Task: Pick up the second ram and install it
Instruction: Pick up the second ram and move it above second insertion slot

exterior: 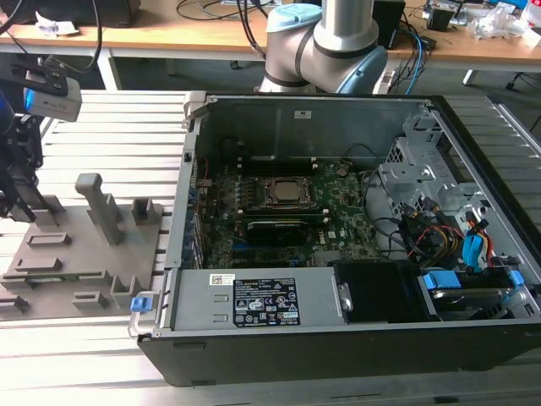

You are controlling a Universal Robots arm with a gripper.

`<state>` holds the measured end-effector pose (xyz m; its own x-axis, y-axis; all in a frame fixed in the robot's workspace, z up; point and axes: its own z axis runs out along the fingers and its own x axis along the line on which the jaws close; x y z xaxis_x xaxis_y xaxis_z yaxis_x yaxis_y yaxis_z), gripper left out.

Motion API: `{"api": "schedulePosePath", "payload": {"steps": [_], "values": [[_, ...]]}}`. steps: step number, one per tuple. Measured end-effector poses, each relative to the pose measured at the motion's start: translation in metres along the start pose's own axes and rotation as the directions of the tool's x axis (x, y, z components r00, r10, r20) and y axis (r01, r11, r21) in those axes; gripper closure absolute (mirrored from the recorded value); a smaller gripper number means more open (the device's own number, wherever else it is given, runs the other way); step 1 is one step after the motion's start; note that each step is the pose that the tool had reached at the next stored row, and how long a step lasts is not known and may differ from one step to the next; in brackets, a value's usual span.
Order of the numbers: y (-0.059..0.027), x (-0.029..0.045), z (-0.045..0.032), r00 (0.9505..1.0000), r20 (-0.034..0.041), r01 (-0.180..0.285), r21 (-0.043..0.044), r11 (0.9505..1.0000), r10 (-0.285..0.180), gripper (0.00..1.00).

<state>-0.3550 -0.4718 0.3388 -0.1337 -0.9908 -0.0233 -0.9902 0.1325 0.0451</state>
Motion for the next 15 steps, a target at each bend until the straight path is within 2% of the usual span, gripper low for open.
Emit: {"api": "schedulePosePath", "payload": {"steps": [15], "values": [[-0.0006,0.0003,0.0127,1.0000,0.0000,0.000,0.0000,1.0000,0.000,0.70]]}}
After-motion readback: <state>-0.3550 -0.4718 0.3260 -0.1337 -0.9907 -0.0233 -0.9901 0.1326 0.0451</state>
